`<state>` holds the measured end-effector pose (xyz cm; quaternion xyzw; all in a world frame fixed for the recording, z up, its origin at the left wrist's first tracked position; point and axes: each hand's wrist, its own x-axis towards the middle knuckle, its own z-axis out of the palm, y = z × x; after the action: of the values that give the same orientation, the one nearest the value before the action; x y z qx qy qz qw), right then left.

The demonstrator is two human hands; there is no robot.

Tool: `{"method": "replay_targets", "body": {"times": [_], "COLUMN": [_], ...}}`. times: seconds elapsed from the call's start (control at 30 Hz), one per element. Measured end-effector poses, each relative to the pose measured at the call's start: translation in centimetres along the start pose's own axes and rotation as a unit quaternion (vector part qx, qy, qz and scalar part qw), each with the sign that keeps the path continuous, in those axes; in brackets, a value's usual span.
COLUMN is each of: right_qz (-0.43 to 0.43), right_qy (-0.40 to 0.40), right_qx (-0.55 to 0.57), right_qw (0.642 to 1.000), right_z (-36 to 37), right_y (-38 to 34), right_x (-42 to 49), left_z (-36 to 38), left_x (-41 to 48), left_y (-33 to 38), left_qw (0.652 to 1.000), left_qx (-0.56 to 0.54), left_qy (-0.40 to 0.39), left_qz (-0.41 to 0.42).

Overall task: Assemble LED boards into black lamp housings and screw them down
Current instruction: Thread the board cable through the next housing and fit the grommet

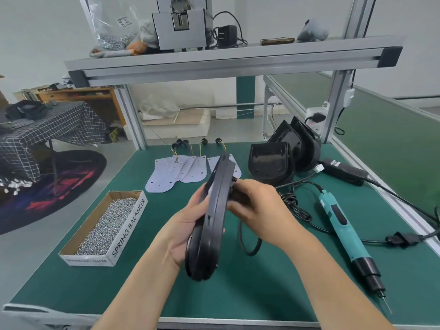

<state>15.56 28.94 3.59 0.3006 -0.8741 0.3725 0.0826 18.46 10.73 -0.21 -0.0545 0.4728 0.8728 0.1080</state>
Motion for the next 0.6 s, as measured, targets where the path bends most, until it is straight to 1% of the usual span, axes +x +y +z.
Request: {"method": "replay_targets", "body": {"times": [0.03, 0.07, 0.1, 0.13, 0.17, 0.2, 0.23, 0.27, 0.3, 0.37, 0.4, 0.47, 0.53, 0.6], "right_qz": [0.019, 0.055, 0.104, 0.163, 0.214, 0.243, 0.256, 0.247, 0.228, 0.2, 0.198, 0.181, 0.137, 0.114], "right_qy": [0.005, 0.05, 0.112, 0.144, 0.118, 0.055, -0.011, -0.057, -0.078, -0.067, -0.055, -0.057, -0.086, -0.131], "right_qx": [0.039, 0.102, 0.19, 0.297, 0.392, 0.459, 0.499, 0.526, 0.546, 0.564, 0.553, 0.496, 0.433, 0.385], "right_qw": [0.999, 0.992, 0.97, 0.93, 0.887, 0.853, 0.828, 0.812, 0.802, 0.798, 0.808, 0.848, 0.887, 0.907], "right_z": [-0.1, -0.4, -0.9, -1.5, -1.8, -2.0, -2.0, -1.8, -1.6, -1.6, -1.7, -1.9, -2.0, -2.0], "right_y": [0.3, 0.8, 1.2, 1.6, 1.9, 2.0, 2.0, 1.7, 1.4, 0.8, 0.8, 0.8, 0.5, 0.5], "right_x": [-0.4, -0.8, -1.3, -1.7, -2.1, -2.4, -2.7, -2.7, -2.7, -2.1, -1.6, -0.8, -0.2, 0.2], "left_z": [0.0, -0.2, -0.4, -0.6, -0.8, -1.0, -0.9, -0.8, -0.7, -0.3, -0.1, -0.2, -0.7, -1.2], "left_x": [0.0, 0.2, 0.3, 0.3, 0.3, 0.3, 0.2, 0.0, -0.1, -0.5, -0.8, -1.1, -1.5, -1.9], "left_y": [0.2, 0.4, 0.6, 0.7, 0.9, 1.1, 1.3, 1.4, 1.5, 1.6, 1.5, 1.5, 1.6, 1.6], "left_qw": [0.999, 0.995, 0.988, 0.978, 0.966, 0.952, 0.938, 0.927, 0.92, 0.91, 0.903, 0.888, 0.881, 0.877], "left_qx": [0.024, 0.06, 0.103, 0.144, 0.178, 0.208, 0.237, 0.26, 0.281, 0.32, 0.342, 0.377, 0.389, 0.398], "left_qy": [-0.01, -0.013, -0.003, 0.01, 0.02, 0.024, 0.016, 0.008, -0.005, -0.031, -0.041, -0.046, -0.037, -0.03], "left_qz": [0.036, 0.076, 0.115, 0.152, 0.188, 0.223, 0.253, 0.27, 0.275, 0.262, 0.256, 0.258, 0.266, 0.269]}}
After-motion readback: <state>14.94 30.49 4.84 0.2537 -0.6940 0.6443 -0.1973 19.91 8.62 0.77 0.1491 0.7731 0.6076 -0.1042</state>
